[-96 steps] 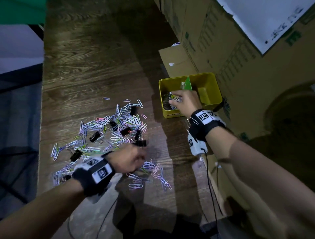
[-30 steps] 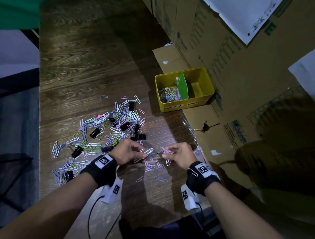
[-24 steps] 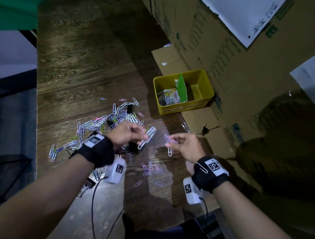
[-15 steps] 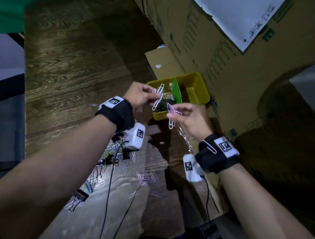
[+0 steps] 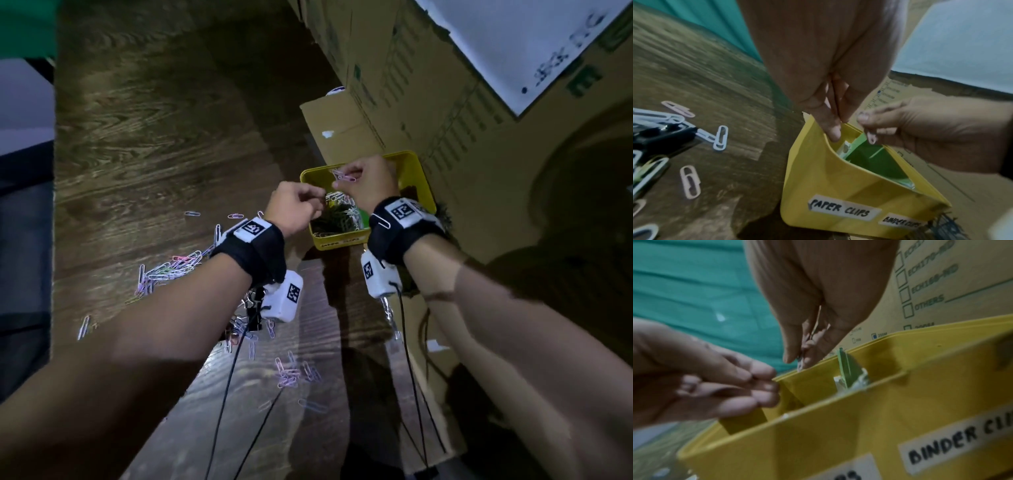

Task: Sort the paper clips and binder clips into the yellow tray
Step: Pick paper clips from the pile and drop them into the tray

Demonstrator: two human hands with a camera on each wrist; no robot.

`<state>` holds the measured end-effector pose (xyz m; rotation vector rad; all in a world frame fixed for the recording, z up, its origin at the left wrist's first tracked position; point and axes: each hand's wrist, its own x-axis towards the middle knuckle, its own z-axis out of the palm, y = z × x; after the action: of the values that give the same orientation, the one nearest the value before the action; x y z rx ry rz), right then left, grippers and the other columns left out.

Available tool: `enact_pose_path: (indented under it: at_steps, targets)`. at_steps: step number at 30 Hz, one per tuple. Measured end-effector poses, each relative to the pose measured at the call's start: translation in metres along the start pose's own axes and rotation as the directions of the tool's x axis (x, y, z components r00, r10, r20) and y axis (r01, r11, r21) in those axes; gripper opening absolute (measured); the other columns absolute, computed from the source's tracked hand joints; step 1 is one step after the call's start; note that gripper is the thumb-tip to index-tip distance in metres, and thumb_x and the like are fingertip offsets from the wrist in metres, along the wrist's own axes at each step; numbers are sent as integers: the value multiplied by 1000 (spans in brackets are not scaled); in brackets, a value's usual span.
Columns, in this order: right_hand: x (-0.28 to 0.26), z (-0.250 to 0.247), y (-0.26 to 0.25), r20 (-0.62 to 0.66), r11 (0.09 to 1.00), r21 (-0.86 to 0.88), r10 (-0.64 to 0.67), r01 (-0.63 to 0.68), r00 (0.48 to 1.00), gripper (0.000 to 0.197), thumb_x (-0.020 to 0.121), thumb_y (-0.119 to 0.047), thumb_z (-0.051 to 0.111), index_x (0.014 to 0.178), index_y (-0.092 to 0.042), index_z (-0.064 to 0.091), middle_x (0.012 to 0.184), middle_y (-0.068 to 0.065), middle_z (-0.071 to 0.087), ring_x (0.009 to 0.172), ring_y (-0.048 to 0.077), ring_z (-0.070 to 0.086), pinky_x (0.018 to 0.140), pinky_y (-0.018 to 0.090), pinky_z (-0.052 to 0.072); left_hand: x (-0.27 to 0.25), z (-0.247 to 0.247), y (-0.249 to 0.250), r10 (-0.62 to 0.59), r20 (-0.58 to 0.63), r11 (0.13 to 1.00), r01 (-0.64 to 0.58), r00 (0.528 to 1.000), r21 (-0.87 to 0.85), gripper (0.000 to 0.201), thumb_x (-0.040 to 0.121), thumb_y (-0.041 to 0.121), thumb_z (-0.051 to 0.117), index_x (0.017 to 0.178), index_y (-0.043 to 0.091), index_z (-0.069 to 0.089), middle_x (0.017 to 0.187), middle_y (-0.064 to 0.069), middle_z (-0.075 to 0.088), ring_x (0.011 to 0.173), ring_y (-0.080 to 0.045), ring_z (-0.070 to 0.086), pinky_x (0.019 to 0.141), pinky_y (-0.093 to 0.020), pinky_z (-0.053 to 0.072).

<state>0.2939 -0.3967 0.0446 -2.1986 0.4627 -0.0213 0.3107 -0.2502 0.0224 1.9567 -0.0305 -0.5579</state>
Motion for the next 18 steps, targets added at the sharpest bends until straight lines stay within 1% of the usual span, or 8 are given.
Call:
enact_pose_path:
  at_steps: [2,6,8,9,12,15,16,18]
  targets:
    - [1,8,5,105,991,-131,24,-10,994,31,77,-18,76,106,-9,69,104,7,71,91,16,65,86,29,53,-14,-5,-2,0,-29,989,-4,1000,-148,18,89,-4,52,90,6,66,89,-13,68,85,-19,69,80,-30,57]
    - [-9,13,8,195,971,-240,56,-8,979,42,81,-29,72,120,-17,62,126,7,59,115,23,55,98,35,43,-42,-21,-16,29,13,984,-26,1000,-175,18,90,-6,50,88,5,64,82,-11,66,74,-18,65,69,-29,56]
    - [-22,11,3,192,976,-210,-15,56,981,39,84,-28,69,120,-17,62,126,6,60,116,20,54,98,32,42,-57,-27,-36,68,126,997,-62,990,-52,19,89,-3,53,84,11,65,77,-8,67,66,-16,62,63,-30,53]
    - [-31,10,0,187,982,-163,-64,95,980,35,85,-26,69,118,-16,64,120,5,64,108,16,59,94,30,46,-65,-28,-47,118,192,985,-140,974,103,17,88,0,56,84,13,66,76,-8,69,64,-14,61,63,-27,52]
    - [-69,11,-5,159,985,-4,-171,174,972,22,84,-18,69,105,-14,70,95,2,71,79,9,62,78,22,53,-92,-25,-82,192,470,739,-442,861,508,20,85,12,55,98,18,69,89,-4,71,76,-15,63,75,-28,52]
    - [-119,19,8,301,965,-55,-229,257,925,10,83,-19,70,92,-17,73,81,-6,66,72,6,59,70,17,47,-125,-13,-121,182,669,562,-634,721,532,33,88,27,45,117,21,58,115,-5,61,105,-23,57,91,-34,48]
    - [-138,22,15,383,960,-89,-214,267,899,10,82,-21,71,92,-18,72,80,-8,64,70,4,57,69,18,45,-136,-8,-135,190,690,496,-675,698,546,34,90,32,42,120,21,54,121,-6,55,109,-24,53,92,-36,47]
    - [-173,36,36,531,948,-170,-144,271,835,27,79,-29,74,103,-18,68,86,-6,62,75,8,57,71,23,46,-156,-4,-153,154,694,378,-691,703,616,36,92,37,41,123,20,46,125,-6,46,111,-25,45,92,-40,43]
